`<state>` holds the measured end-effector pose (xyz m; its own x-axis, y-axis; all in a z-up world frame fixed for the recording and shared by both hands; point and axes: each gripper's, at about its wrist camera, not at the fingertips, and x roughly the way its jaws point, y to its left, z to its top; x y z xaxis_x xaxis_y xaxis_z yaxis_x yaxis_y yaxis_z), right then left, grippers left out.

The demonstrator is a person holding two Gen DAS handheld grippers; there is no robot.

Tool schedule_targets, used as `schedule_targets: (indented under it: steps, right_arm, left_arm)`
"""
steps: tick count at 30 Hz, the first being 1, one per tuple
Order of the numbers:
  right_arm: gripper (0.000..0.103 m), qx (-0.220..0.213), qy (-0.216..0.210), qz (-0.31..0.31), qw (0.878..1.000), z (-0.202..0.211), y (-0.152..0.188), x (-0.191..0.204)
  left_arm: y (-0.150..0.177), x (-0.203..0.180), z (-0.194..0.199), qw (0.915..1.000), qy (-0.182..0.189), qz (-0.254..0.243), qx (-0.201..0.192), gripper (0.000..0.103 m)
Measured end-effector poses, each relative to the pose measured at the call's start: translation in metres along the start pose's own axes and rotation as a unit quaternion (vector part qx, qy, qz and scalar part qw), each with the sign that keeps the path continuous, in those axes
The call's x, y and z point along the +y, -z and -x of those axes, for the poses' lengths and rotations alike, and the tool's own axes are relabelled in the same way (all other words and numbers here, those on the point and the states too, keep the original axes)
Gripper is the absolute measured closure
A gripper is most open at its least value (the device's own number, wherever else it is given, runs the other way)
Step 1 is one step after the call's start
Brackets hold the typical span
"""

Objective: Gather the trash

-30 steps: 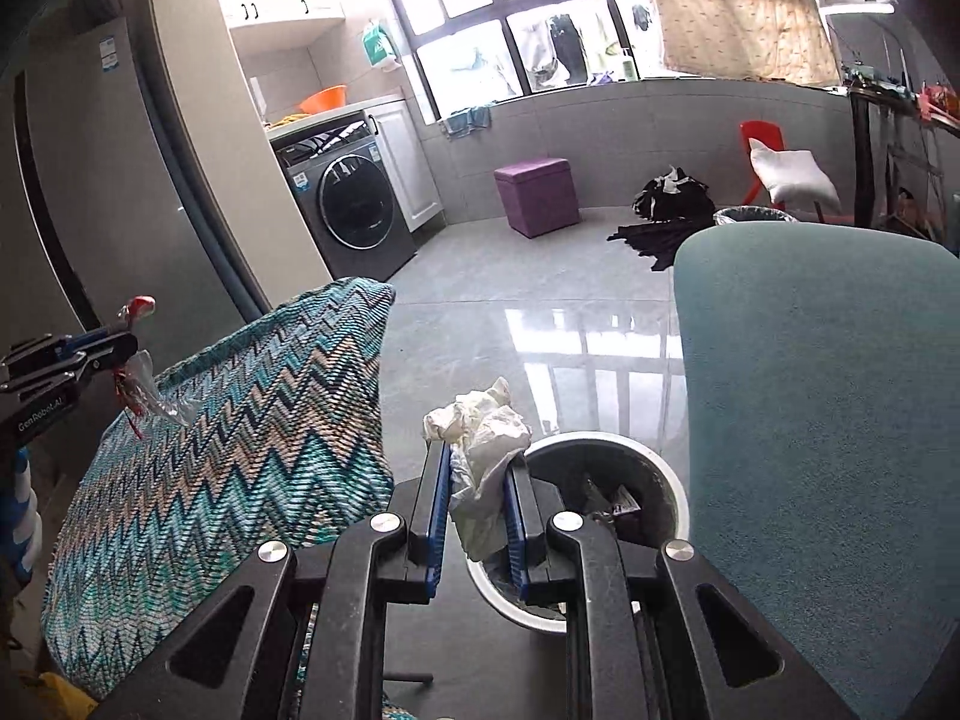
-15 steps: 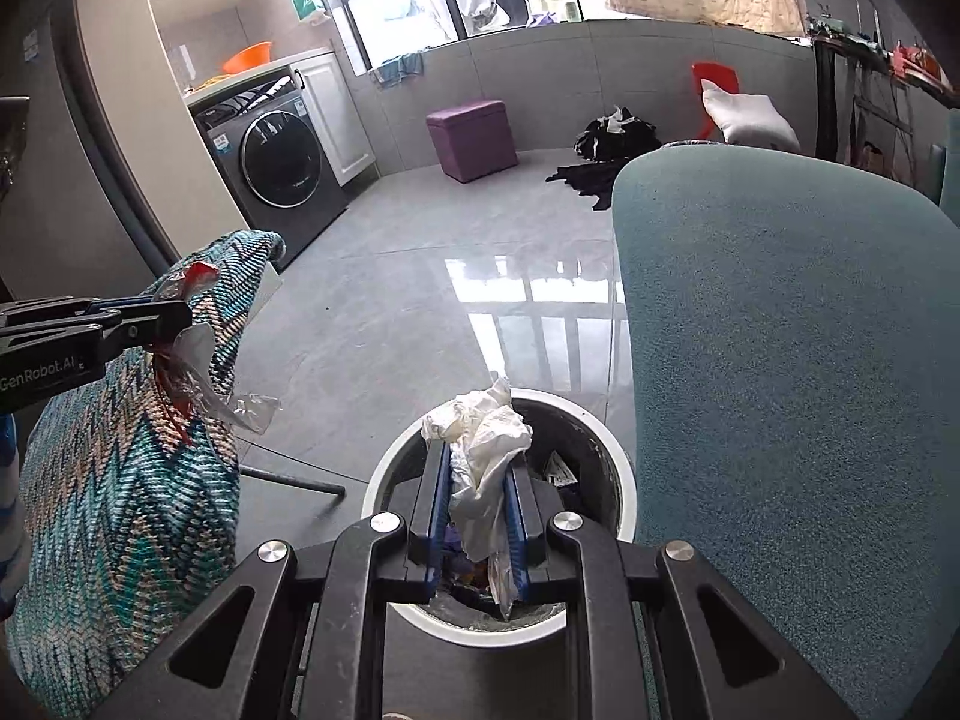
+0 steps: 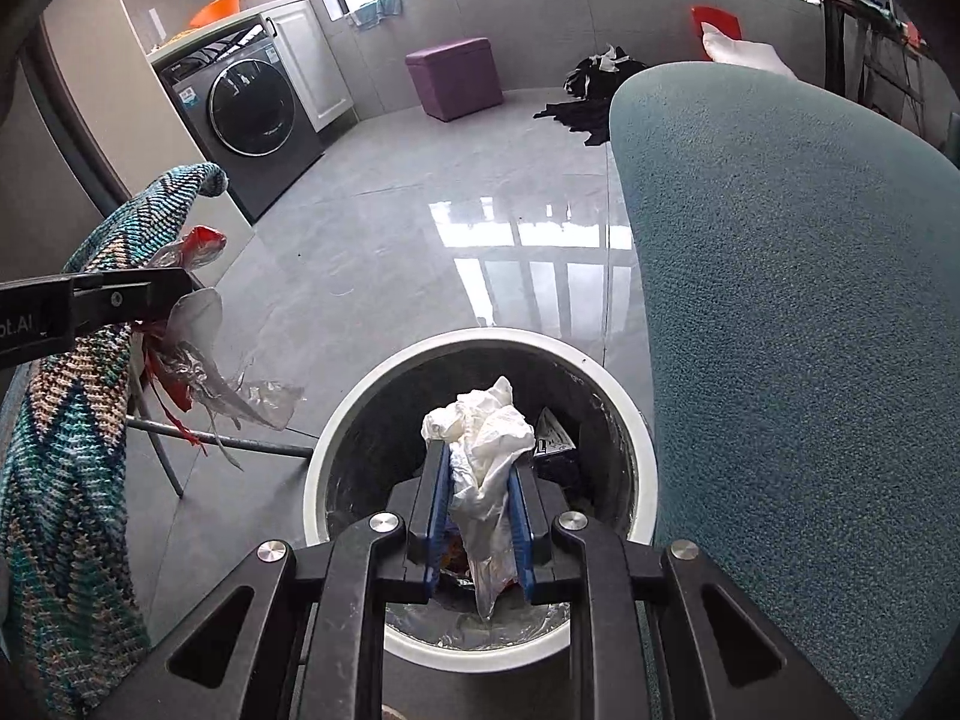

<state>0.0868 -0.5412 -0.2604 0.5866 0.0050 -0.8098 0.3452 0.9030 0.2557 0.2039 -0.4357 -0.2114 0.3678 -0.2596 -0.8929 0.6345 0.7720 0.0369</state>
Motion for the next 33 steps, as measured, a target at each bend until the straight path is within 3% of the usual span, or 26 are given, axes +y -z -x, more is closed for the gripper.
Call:
schedule_targets:
  steps: [1, 3, 4, 9, 14, 20, 25, 33]
  right_arm:
    - [0.074, 0.003, 0.002, -0.002, 1.0, -0.003, -0.001, -0.002]
    - [0.062, 0.006, 0.014, -0.002, 1.0, -0.007, -0.001, -0.005]
    - [0.06, 0.006, 0.016, -0.001, 1.0, -0.008, -0.002, -0.005]
    - [0.053, 0.0, 0.03, 0.015, 0.999, 0.001, 0.0, 0.001]
    - [0.051, -0.017, 0.035, 0.028, 0.999, 0.026, 0.003, 0.011]
    - [0.042, -0.037, 0.035, 0.057, 0.997, 0.07, 0.009, 0.037]
    - [0.037, -0.05, 0.025, 0.079, 0.995, 0.106, 0.019, 0.07]
    - [0.024, -0.076, -0.022, 0.149, 0.986, 0.161, 0.029, 0.152]
  left_arm:
    - [-0.001, 0.002, 0.0, 1.0, 0.005, 0.005, 0.001, 0.071]
    - [-0.002, 0.004, 0.001, 0.9999, 0.01, 0.012, -0.002, 0.052]
    - [-0.002, 0.005, 0.002, 0.9998, 0.015, 0.015, -0.005, 0.05]
    - [0.002, 0.009, 0.018, 0.999, 0.038, 0.021, -0.012, 0.05]
    - [0.018, 0.017, 0.054, 0.9989, 0.03, 0.003, -0.035, 0.05]
    - [0.049, 0.043, 0.095, 0.9987, 0.016, -0.013, -0.046, 0.05]
    - [0.091, 0.084, 0.131, 0.9982, -0.004, -0.011, -0.059, 0.05]
    - [0.167, 0.182, 0.194, 0.9908, -0.079, 0.072, -0.082, 0.05]
